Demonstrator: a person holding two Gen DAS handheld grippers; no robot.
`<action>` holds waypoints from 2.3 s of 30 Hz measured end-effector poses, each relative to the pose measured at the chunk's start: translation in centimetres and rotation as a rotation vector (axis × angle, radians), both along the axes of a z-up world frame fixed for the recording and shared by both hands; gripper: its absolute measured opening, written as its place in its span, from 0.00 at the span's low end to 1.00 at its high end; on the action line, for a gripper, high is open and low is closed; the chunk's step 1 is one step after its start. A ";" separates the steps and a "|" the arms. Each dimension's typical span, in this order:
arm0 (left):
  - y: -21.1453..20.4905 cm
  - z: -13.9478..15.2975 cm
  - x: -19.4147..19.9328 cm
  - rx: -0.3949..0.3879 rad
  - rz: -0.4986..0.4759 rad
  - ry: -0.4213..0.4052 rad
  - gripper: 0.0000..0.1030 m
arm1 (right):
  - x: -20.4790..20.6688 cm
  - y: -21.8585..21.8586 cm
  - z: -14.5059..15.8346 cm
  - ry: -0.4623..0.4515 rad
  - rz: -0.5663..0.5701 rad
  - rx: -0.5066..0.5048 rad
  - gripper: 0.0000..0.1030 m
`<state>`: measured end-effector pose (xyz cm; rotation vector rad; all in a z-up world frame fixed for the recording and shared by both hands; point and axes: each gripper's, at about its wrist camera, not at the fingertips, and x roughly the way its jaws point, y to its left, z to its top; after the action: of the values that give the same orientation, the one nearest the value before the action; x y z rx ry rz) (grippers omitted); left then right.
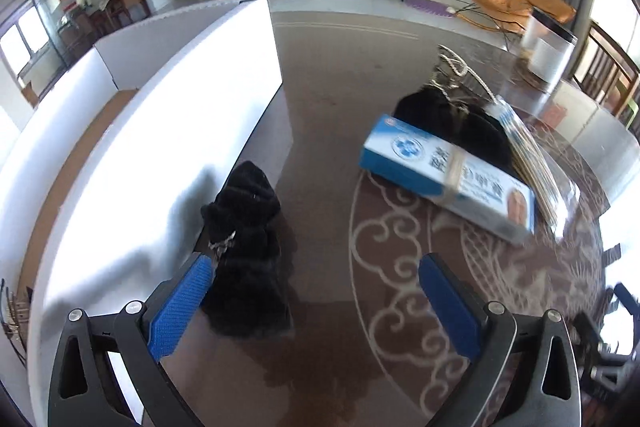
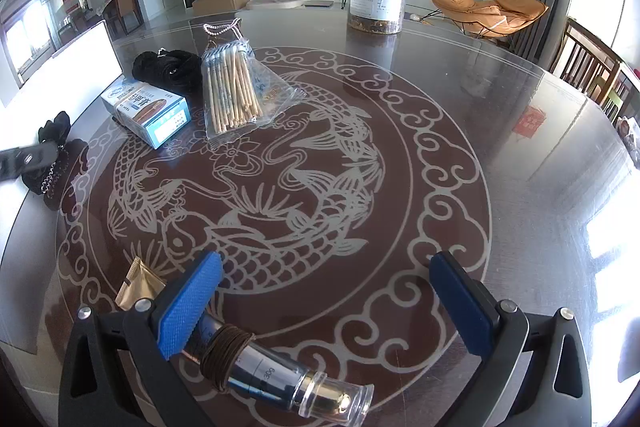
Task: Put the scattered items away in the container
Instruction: 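Lower the left tool onto the black fabric item and close it, then lift the black fabric item with the left tool while the right tool lifts the gold tube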
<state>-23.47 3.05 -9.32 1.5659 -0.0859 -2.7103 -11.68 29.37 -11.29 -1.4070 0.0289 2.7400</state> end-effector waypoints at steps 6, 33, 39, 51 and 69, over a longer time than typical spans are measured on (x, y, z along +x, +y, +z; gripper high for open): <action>0.2 -1.3 -2.4 -0.025 0.044 -0.008 1.00 | 0.0 0.0 0.0 0.000 0.000 0.000 1.00; 3.6 -2.4 13.4 0.097 -0.482 -0.004 0.37 | -0.2 -0.1 -0.1 0.000 -0.002 0.001 1.00; 2.6 -0.6 14.5 0.148 -0.323 0.078 0.86 | -0.1 0.0 -0.1 0.000 -0.002 0.001 1.00; 2.1 -2.7 13.0 0.076 -0.267 0.034 0.87 | -0.2 -0.1 -0.1 -0.001 -0.003 0.002 1.00; 0.7 -3.6 13.0 0.069 -0.223 0.082 1.00 | 0.1 0.4 0.1 0.027 0.011 -0.067 1.00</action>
<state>-10.44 3.73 -12.93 1.5463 -0.1789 -2.9737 -11.61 29.81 -11.18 -1.3905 0.1157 2.7914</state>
